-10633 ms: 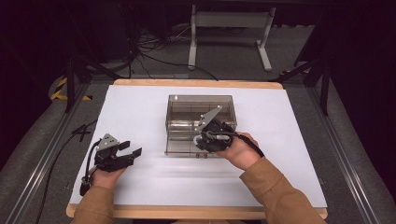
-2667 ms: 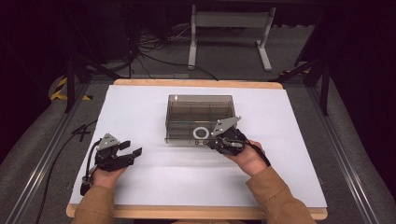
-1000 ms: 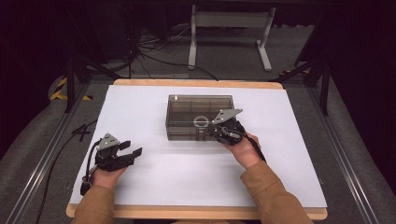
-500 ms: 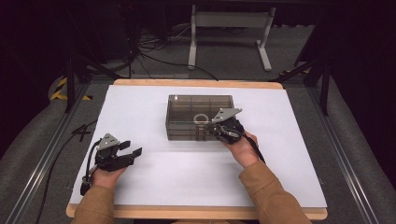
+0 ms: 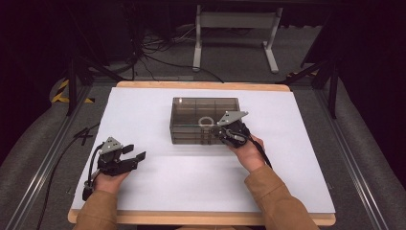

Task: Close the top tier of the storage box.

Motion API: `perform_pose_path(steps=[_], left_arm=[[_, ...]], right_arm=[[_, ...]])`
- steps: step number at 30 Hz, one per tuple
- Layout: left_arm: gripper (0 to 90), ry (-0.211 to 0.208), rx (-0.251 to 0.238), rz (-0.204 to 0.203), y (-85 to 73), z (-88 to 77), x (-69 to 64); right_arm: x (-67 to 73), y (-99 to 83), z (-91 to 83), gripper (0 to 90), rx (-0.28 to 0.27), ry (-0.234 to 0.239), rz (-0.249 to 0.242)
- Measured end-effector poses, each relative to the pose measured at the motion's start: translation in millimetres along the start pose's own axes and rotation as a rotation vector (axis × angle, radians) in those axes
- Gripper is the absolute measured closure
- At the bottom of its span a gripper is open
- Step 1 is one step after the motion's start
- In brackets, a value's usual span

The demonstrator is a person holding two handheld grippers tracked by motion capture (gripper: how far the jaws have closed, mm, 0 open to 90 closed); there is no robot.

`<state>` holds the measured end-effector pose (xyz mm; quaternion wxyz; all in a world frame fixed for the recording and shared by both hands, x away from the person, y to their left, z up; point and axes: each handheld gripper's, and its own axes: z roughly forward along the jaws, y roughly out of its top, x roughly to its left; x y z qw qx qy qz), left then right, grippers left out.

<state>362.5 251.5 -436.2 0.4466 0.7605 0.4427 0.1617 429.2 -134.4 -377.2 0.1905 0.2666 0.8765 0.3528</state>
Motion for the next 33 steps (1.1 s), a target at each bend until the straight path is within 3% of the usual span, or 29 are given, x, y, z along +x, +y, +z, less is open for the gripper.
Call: perform_pose_path(steps=[17, 33], left_arm=[[39.5, -0.007, 0.0, 0.002, 0.9, 1.3, -0.5], [39.3, 0.0, -0.004, -0.007, 1.3, -0.9, 1.5]], right_arm=[[2.8, -1.7, -21.2, 90.0, 0.0, 0.026, -0.03], [-8.3, -20.5, -57.1, 71.8, -0.015, 0.053, -0.022]])
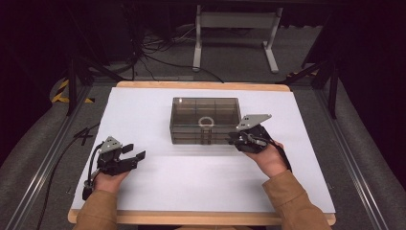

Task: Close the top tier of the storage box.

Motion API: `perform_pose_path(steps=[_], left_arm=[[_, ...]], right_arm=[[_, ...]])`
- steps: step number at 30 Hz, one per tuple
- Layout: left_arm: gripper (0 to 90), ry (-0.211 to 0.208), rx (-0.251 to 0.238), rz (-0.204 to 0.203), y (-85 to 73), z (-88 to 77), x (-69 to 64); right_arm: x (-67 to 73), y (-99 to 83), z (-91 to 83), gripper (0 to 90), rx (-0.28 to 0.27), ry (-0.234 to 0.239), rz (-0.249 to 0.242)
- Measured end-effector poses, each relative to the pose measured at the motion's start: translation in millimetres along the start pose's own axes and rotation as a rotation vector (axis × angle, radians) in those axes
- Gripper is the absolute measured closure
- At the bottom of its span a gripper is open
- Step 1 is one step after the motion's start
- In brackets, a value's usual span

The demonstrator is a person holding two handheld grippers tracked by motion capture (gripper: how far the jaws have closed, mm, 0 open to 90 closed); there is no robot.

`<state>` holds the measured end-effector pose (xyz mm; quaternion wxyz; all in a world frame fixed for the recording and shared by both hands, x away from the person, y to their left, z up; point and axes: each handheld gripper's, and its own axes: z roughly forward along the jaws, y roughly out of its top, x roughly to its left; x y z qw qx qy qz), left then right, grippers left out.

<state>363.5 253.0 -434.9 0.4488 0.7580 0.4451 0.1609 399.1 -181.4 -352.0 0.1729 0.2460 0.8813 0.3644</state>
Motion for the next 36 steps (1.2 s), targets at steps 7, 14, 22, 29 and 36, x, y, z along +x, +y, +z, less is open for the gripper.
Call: perform_pose_path(steps=[7, 14, 22, 29, 36], left_arm=[[39.0, -0.001, 0.007, 0.0, 0.0, -0.5, 0.9], [38.2, -0.011, 0.014, 0.004, 0.7, -0.8, 1.3], [37.6, -0.027, 0.031, 0.011, 1.1, 0.0, 1.5], [36.6, -0.038, 0.051, 0.022, 1.4, 0.4, 2.1], [36.5, -0.031, 0.055, 0.012, 1.2, 0.5, 3.1]], right_arm=[[-7.4, -9.4, -13.1, 62.0, -0.007, 0.015, -0.006], [-17.1, -23.1, -27.8, 52.7, -0.027, 0.036, -0.003], [-28.2, -38.7, -40.1, 38.1, -0.04, 0.039, 0.024], [-36.6, -53.8, -43.8, 25.6, -0.023, 0.014, 0.055], [-47.9, -75.4, -42.5, 16.3, -0.034, -0.043, 0.098]])
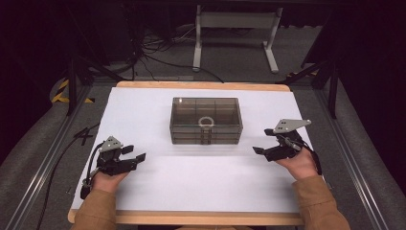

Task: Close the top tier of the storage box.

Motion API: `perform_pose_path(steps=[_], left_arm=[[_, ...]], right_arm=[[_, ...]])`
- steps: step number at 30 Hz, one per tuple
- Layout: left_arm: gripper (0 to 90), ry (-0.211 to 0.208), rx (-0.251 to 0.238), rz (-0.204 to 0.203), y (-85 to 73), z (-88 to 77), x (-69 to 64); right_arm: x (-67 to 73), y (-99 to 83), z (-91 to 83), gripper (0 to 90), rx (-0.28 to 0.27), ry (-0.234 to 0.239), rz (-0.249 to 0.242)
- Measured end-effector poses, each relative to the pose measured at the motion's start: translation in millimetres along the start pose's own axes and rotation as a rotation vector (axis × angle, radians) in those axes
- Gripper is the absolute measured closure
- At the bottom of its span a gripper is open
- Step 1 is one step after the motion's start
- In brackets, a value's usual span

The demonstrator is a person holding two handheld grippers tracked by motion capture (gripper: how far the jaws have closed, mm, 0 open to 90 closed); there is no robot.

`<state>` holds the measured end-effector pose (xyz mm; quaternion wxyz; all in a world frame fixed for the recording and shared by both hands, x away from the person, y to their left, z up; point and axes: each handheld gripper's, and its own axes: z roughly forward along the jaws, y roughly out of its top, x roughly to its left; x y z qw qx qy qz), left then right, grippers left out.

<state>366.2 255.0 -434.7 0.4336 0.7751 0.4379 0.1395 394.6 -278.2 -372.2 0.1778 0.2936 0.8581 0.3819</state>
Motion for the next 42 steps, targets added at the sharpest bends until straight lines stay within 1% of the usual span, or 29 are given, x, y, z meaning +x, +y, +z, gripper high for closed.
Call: perform_pose_path(steps=[3, 6, 7, 9, 11, 14, 19, 24, 28, 30, 34, 39, 42], left_arm=[[36.4, 0.002, 0.008, -0.005, -0.3, -0.5, 1.6], [36.4, 0.009, 0.007, -0.012, -0.7, -1.2, 3.1], [36.4, 0.009, 0.007, -0.012, -0.7, -1.2, 3.1], [36.4, 0.014, 0.006, -0.016, -1.1, -1.4, 4.2], [36.4, 0.015, 0.008, -0.02, -1.3, -1.1, 4.9], [36.4, 0.017, 0.012, -0.021, -1.3, -1.3, 5.3], [36.3, 0.018, 0.011, -0.025, -1.4, -1.6, 5.5], [36.3, 0.023, 0.014, -0.022, -1.8, -1.2, 6.2], [36.3, 0.028, 0.014, -0.021, -2.3, 0.2, 6.3], [36.3, 0.029, 0.017, -0.017, -2.4, 1.1, 6.3], [36.4, 0.027, 0.022, -0.016, -2.5, 2.1, 6.1], [36.3, 0.031, 0.028, -0.012, -2.8, 2.3, 6.7], [36.4, 0.031, 0.03, -0.013, -3.2, 2.9, 6.4]], right_arm=[[-3.4, -7.1, 2.5, 13.7, 0.008, -0.022, 0.014], [-6.9, -14.7, 4.8, 13.3, 0.006, -0.038, 0.025], [-6.9, -14.7, 4.8, 13.3, 0.006, -0.038, 0.025], [-11.5, -22.8, 6.0, 12.6, 0.005, -0.055, 0.044], [-14.3, -27.2, 6.5, 11.9, 0.004, -0.056, 0.058], [-16.1, -32.0, 8.0, 11.5, -0.001, -0.064, 0.066], [-19.6, -43.9, 13.0, 9.8, 0.003, -0.056, 0.09], [-18.6, -52.1, 16.1, 9.4, 0.004, -0.067, 0.088], [-15.0, -57.3, 19.7, 9.1, 0.017, -0.069, 0.089], [-14.3, -58.6, 20.5, 9.1, 0.012, -0.069, 0.087], [-12.2, -63.2, 22.0, 9.1, 0.019, -0.073, 0.096], [-9.9, -65.9, 26.4, 9.1, 0.039, -0.062, 0.102], [-8.0, -66.4, 30.0, 9.1, 0.053, -0.069, 0.096]])
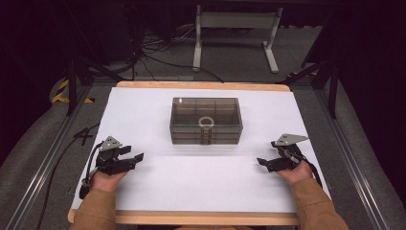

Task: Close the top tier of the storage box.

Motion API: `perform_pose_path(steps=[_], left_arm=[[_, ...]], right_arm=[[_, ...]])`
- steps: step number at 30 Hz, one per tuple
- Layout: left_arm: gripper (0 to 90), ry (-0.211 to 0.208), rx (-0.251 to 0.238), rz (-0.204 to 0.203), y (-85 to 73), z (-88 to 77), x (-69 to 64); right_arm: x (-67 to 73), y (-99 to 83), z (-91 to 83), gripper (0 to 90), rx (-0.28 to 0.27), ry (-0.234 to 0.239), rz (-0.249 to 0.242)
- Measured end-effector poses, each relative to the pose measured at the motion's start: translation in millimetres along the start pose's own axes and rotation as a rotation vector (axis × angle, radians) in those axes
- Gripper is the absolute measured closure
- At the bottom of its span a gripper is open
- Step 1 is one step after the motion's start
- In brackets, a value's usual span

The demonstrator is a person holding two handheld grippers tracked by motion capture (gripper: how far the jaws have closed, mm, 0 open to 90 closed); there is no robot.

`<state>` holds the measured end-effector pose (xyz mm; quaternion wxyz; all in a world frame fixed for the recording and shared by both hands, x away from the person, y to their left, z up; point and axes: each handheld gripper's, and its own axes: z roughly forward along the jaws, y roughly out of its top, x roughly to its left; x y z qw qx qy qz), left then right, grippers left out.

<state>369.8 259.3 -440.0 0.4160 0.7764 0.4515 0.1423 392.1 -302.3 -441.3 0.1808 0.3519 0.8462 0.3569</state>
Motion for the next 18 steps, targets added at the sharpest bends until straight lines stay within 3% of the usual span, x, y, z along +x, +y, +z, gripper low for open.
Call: perform_pose_path(steps=[7, 10, 18], left_arm=[[36.5, 0.002, 0.01, -0.005, -0.3, 0.5, 0.0], [36.4, 0.009, 0.014, -0.009, -0.5, 1.2, 0.6], [36.3, 0.007, 0.02, -0.013, -0.9, 2.3, 0.7]], right_arm=[[1.2, -0.1, 3.0, 9.5, 0.021, -0.039, 0.013], [0.3, 0.5, 4.4, 10.4, 0.037, -0.073, 0.048], [0.0, 1.0, 3.7, 10.8, 0.03, -0.071, 0.052]])
